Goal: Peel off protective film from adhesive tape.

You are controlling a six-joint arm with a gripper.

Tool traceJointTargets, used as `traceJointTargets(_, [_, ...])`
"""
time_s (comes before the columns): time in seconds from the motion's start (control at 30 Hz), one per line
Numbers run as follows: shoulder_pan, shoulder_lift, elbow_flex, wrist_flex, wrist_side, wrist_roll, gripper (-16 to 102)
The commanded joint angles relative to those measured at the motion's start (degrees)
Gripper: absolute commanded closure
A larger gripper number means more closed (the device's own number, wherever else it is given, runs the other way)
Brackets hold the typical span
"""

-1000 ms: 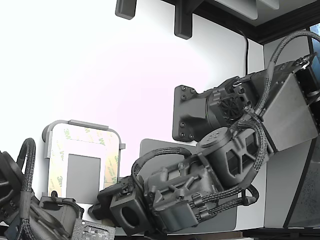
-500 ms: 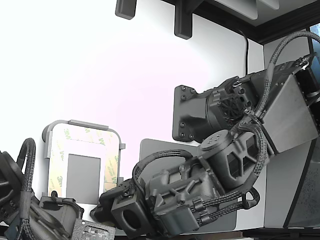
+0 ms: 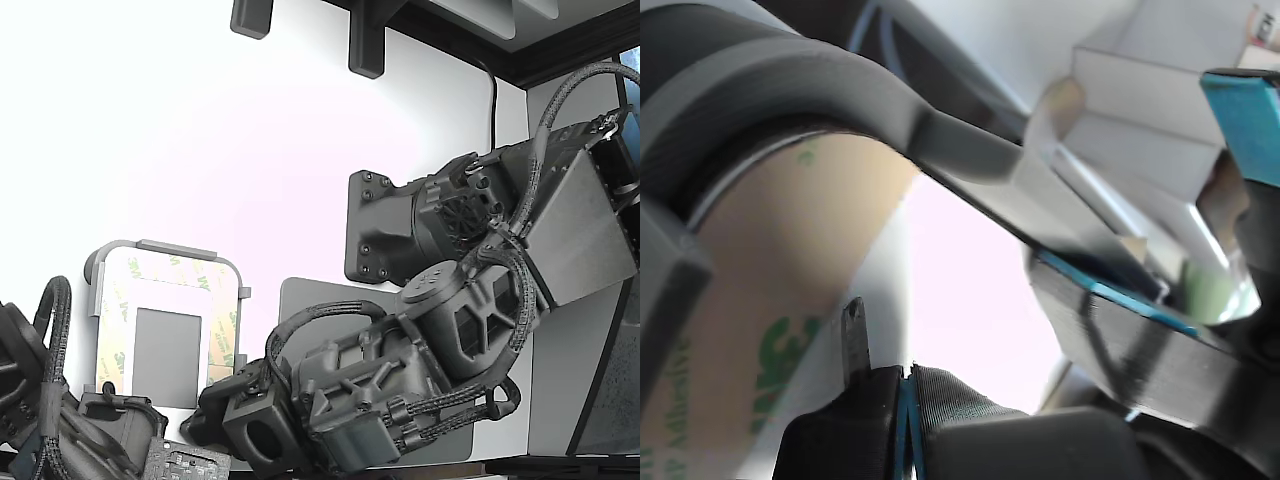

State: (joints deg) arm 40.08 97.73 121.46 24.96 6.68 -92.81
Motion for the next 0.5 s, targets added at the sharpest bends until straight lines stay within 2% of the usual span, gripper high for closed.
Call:
traceJointTargets(0.0, [-0.53,0.79,-1.85,-0.09,0.18,-0.53,97])
traceJointTargets(0.47, [-0.7,0.88,-0.62,-1.14,0.0,-1.76,97])
